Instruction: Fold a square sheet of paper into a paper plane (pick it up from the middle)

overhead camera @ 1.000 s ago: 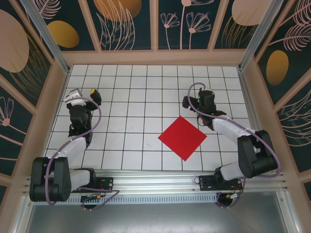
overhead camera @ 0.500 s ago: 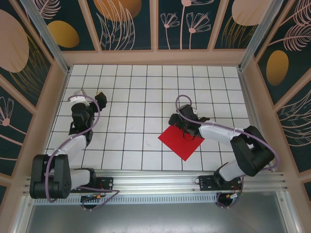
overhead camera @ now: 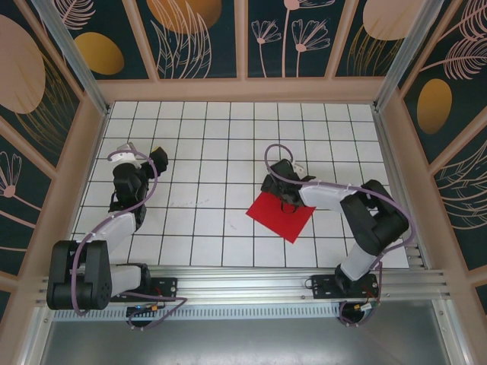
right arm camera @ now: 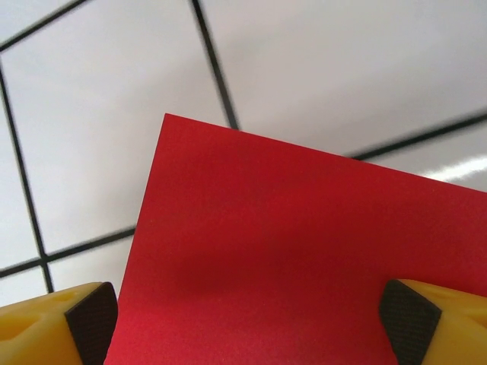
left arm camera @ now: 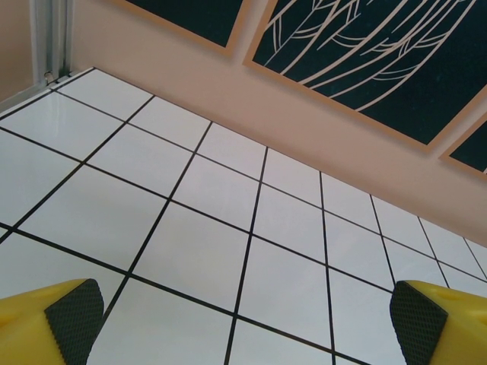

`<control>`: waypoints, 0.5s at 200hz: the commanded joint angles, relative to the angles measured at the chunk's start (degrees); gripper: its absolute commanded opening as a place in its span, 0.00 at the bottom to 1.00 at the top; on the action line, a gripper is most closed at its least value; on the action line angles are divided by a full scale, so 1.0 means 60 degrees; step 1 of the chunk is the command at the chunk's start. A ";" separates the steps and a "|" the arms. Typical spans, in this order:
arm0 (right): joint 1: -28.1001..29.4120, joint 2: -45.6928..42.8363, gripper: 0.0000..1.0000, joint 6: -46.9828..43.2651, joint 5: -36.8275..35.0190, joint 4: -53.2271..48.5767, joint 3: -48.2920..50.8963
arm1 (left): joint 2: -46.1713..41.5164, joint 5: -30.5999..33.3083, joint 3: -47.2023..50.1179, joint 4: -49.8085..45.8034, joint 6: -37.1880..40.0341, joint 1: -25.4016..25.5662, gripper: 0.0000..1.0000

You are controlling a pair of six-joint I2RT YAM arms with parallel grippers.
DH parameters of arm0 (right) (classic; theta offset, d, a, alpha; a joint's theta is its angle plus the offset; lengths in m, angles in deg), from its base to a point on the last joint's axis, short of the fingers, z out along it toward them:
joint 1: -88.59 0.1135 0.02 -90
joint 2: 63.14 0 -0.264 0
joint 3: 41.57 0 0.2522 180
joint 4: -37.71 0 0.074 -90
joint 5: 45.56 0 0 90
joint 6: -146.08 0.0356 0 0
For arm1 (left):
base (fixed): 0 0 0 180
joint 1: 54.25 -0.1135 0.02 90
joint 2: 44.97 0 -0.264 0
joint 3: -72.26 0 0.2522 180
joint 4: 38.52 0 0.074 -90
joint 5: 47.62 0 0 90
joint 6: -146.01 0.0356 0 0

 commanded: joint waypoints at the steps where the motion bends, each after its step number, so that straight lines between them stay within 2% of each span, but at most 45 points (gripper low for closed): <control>1: 0.0007 0.1116 0.92 -0.1559 0.1130 0.0810 -0.0584 | -0.0040 -0.0172 0.0108 0.0333 0.0063 -0.0063 0.98; 24: 0.0008 0.1858 0.92 -0.3570 0.1875 0.1287 -0.1386 | -0.0035 -0.0183 0.0152 0.0420 0.0039 -0.0060 0.98; 42: -0.0009 0.2354 0.89 -0.4426 0.2184 0.0793 -0.2359 | 0.0002 -0.0151 0.0189 0.0489 0.0034 -0.0063 0.99; 72: 0.0538 0.1929 0.88 -0.3973 0.0783 -0.0475 -0.3562 | 0.0017 -0.0144 0.0240 0.0509 0.0034 -0.0064 0.99; 100: 0.1220 0.1764 0.86 -0.2874 0.0986 -0.1086 -0.3634 | 0.0075 -0.0157 0.0368 0.0757 0.0060 -0.0063 0.99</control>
